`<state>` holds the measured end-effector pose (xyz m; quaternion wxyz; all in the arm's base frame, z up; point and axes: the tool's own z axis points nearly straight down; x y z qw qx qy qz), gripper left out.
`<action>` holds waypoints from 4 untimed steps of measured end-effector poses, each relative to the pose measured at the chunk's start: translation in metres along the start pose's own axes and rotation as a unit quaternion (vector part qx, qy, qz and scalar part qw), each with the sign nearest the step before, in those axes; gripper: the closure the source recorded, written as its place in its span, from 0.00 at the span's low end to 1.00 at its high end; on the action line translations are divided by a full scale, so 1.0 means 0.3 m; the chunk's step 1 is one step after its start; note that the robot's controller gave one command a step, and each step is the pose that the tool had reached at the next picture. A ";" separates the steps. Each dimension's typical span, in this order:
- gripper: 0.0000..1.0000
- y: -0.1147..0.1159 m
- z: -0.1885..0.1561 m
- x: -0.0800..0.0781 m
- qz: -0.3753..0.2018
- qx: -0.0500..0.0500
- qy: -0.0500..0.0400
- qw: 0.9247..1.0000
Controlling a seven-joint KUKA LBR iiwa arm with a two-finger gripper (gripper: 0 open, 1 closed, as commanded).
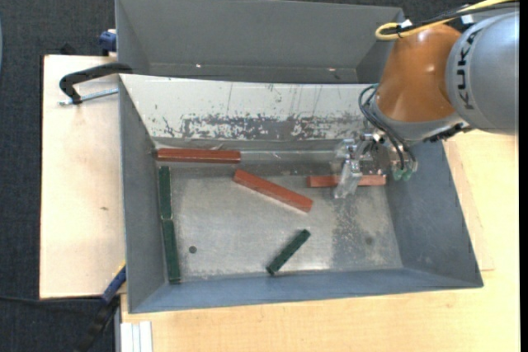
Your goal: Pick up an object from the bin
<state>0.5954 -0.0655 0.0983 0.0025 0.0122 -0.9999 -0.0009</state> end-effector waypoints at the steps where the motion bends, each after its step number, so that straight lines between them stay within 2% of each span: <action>1: 1.00 0.000 -0.078 -0.006 0.000 0.001 -0.004 1.000; 2: 1.00 -0.001 -0.128 -0.011 0.000 0.001 -0.007 1.000; 4: 1.00 -0.001 -0.202 -0.010 0.000 0.001 -0.007 1.000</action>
Offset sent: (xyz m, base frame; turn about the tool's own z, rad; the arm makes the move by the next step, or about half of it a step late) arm -0.0001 0.0001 0.0224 0.0000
